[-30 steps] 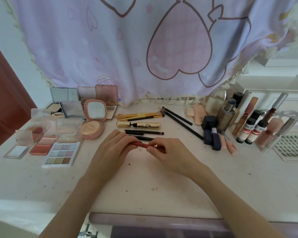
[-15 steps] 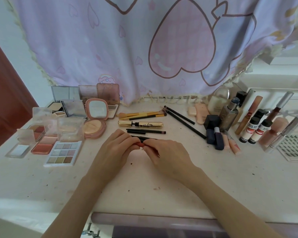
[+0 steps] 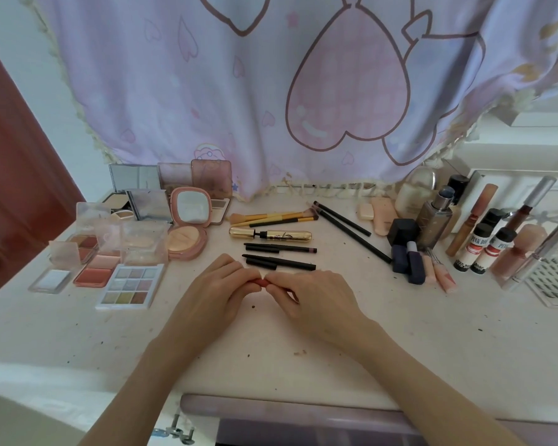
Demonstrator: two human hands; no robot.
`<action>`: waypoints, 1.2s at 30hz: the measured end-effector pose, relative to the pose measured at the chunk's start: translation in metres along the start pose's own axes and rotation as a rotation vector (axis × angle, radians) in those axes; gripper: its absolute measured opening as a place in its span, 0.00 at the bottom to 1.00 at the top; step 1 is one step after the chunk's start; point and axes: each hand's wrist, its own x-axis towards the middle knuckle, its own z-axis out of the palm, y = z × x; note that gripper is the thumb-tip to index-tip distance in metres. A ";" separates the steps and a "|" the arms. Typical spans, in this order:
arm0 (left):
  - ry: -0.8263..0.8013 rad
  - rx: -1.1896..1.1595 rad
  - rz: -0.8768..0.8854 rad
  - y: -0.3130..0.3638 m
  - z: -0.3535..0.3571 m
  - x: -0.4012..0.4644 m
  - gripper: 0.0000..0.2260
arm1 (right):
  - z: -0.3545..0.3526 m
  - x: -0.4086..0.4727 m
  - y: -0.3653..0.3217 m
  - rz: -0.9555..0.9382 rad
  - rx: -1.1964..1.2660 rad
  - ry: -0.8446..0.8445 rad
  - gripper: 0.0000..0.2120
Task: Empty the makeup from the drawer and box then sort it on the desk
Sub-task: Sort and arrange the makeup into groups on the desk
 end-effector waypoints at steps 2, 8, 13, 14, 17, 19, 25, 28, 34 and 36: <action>-0.029 0.003 -0.025 -0.002 -0.002 -0.003 0.23 | 0.000 0.002 -0.002 0.006 0.002 -0.056 0.16; -0.061 0.069 -0.201 -0.020 -0.016 -0.016 0.21 | -0.012 0.003 0.004 0.131 0.159 -0.190 0.14; -0.057 0.045 -0.208 -0.025 -0.016 -0.025 0.19 | -0.005 0.003 0.007 0.156 0.142 -0.072 0.14; -0.062 0.026 -0.218 -0.022 -0.014 -0.026 0.20 | -0.003 0.004 0.006 0.150 0.132 -0.047 0.14; -0.060 -0.021 -0.219 -0.017 -0.008 -0.024 0.16 | 0.004 0.013 0.005 0.093 0.057 0.003 0.10; -0.052 -0.040 -0.211 -0.014 -0.004 -0.019 0.12 | 0.008 0.020 0.006 0.071 0.013 0.053 0.09; -0.047 -0.068 -0.170 -0.008 0.004 0.002 0.14 | 0.012 0.020 0.020 0.078 -0.007 0.175 0.10; -0.027 -0.055 -0.171 -0.010 0.011 0.009 0.13 | 0.014 0.015 0.028 0.092 0.020 0.205 0.08; 0.002 -0.029 -0.187 -0.010 0.019 0.015 0.06 | 0.022 0.019 0.035 0.090 0.010 0.287 0.03; 0.013 0.000 -0.173 -0.010 0.019 0.016 0.11 | 0.023 0.021 0.035 0.087 0.009 0.309 0.02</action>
